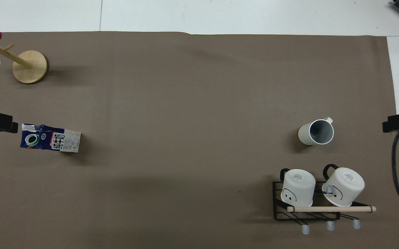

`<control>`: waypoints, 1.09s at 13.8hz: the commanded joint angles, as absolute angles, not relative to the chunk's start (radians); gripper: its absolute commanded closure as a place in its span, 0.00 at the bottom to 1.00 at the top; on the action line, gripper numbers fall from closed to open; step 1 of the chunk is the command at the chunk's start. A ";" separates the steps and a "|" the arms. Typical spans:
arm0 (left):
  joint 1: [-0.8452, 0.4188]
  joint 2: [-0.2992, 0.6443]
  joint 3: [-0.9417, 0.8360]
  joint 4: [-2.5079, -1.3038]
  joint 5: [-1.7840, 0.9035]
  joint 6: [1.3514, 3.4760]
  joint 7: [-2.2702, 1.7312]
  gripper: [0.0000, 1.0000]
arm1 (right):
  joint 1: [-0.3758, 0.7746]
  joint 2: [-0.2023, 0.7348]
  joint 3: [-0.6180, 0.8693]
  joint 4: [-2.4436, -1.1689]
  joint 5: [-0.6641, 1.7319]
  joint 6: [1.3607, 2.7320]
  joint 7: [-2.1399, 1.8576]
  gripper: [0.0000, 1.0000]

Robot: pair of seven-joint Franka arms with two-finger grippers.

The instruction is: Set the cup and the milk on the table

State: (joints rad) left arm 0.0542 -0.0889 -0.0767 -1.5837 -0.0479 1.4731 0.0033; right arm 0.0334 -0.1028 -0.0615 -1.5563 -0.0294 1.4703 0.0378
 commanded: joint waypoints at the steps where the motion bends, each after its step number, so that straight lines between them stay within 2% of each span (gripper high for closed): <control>1: 0.058 -0.089 -0.077 -1.572 -0.054 1.453 -0.003 0.00 | 0.031 -0.129 -0.058 -1.588 -0.020 1.477 0.051 0.00; 15: 0.058 -0.089 -0.077 -1.569 -0.054 1.454 -0.003 0.00 | 0.031 -0.133 -0.058 -1.601 -0.020 1.479 0.054 0.00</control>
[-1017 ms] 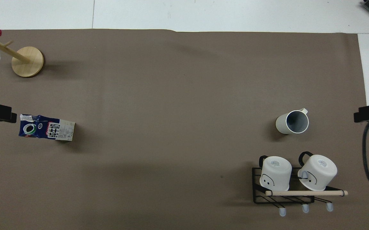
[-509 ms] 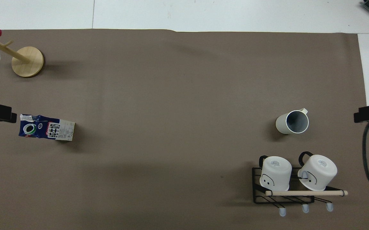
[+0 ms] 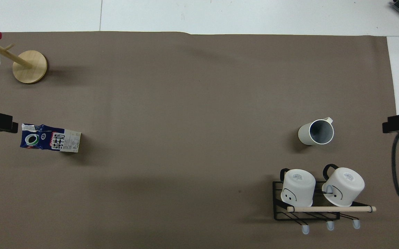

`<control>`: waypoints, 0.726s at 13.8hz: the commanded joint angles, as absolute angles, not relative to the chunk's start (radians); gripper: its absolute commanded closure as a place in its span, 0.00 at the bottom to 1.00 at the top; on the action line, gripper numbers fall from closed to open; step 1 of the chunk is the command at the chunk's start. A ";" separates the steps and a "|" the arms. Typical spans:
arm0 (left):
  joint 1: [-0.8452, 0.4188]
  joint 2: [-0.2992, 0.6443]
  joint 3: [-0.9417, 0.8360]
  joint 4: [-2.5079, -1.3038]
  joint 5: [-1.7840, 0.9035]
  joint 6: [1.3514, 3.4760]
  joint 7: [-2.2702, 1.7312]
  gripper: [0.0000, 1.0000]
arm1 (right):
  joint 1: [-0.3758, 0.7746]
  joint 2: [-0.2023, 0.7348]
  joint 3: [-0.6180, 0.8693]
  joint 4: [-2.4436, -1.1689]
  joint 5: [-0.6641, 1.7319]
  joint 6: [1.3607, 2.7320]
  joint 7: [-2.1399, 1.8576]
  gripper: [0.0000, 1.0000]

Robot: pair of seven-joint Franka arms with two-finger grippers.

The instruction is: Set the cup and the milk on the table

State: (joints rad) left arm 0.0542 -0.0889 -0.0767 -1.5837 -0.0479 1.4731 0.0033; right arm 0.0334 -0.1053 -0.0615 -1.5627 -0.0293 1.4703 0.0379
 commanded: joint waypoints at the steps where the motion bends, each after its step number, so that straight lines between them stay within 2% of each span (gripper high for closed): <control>1: 0.058 -0.089 -0.077 -1.572 -0.054 1.454 -0.005 0.00 | 0.031 -0.136 -0.058 -1.605 -0.020 1.480 0.054 0.00; 10: 0.058 -0.089 -0.077 -1.572 -0.054 1.453 -0.003 0.00 | 0.032 -0.138 -0.043 -1.620 -0.020 1.488 0.058 0.00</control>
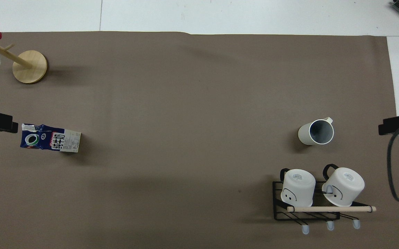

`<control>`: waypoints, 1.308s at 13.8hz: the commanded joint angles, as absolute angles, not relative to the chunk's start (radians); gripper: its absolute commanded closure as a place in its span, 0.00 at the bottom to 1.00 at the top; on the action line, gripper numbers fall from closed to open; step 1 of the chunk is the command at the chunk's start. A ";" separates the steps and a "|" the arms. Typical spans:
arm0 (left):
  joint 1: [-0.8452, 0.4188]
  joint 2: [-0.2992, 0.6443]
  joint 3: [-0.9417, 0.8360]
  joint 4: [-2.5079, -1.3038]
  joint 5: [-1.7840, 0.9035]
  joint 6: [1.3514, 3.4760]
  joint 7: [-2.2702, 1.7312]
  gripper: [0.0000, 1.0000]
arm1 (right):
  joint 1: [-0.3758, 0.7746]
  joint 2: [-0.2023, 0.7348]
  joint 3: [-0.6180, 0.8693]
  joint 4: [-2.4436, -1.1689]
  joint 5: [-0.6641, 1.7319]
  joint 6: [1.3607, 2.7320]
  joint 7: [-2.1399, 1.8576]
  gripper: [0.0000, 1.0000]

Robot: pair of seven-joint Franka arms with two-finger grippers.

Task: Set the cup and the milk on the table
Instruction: 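Reach the right gripper to the dark-rimmed white mug and grasp it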

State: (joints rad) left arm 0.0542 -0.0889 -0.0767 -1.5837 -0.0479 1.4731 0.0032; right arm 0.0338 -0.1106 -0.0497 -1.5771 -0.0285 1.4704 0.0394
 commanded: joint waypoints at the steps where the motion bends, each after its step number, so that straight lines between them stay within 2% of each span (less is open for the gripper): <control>1: 0.058 -0.089 -0.077 -1.572 -0.054 1.454 -0.005 0.00 | 0.032 -0.140 -0.043 -1.643 -0.020 1.496 0.055 0.00; 8: 0.058 -0.089 -0.077 -1.572 -0.054 1.453 -0.003 0.00 | 0.032 -0.138 -0.041 -1.707 -0.020 1.577 0.054 0.00; 14: 0.058 -0.089 -0.077 -1.569 -0.054 1.454 -0.003 0.00 | 0.074 -0.118 -0.034 -1.905 -0.018 1.813 0.073 0.00; 18: 0.058 -0.089 -0.077 -1.572 -0.054 1.453 -0.003 0.00 | 0.075 -0.063 -0.034 -1.994 -0.014 1.943 0.091 0.00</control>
